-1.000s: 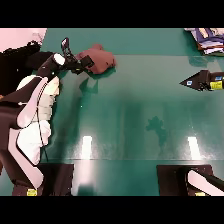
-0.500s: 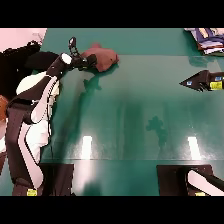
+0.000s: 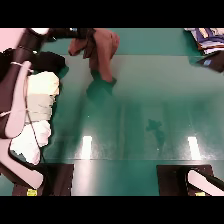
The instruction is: Fold the shirts.
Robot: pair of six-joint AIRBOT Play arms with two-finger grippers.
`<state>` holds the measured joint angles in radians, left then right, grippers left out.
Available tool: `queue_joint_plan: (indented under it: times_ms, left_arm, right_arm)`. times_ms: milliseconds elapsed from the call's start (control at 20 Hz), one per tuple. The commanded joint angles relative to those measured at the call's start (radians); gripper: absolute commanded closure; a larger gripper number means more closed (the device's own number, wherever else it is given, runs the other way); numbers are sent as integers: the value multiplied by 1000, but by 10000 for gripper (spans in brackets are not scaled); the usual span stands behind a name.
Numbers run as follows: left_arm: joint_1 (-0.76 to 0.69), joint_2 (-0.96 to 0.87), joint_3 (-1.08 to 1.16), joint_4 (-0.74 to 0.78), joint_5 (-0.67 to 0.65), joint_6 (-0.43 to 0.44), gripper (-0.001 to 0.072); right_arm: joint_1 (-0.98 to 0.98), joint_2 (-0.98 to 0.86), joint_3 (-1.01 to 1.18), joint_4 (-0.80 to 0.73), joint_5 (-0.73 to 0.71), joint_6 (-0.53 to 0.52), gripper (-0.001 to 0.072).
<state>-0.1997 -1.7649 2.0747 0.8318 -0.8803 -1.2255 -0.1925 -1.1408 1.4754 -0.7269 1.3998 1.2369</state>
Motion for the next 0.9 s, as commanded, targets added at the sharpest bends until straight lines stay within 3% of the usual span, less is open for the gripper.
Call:
queue_joint_plan:
  times_ms: [0, 200, 450, 500, 550, 600, 850]
  left_arm:
    - [-52, 162, -6, -1, -325, 126, 682]
    - [-213, 217, -128, 29, -483, 101, 682]
    - [-418, 209, -332, 80, -418, 91, 679]
    - [-433, 209, -357, 86, -412, 92, 610]
    - [-434, 209, -363, 95, -414, 91, 356]
    - [-424, 212, -363, 116, -411, 75, 188]
    - [-283, 211, -383, 135, -417, 53, 183]
  right_arm:
    - [-33, 1, 161, -1, -18, 0, 696]
    - [-42, 1, 279, 0, -10, 1, 696]
    - [-38, 4, 312, 1, 37, 23, 696]
    - [-38, 3, 312, 2, 50, 24, 696]
    - [-38, 3, 312, 1, 55, 32, 696]
    - [-39, 3, 312, 1, 59, 43, 696]
    - [-39, 3, 312, 1, 82, 66, 696]
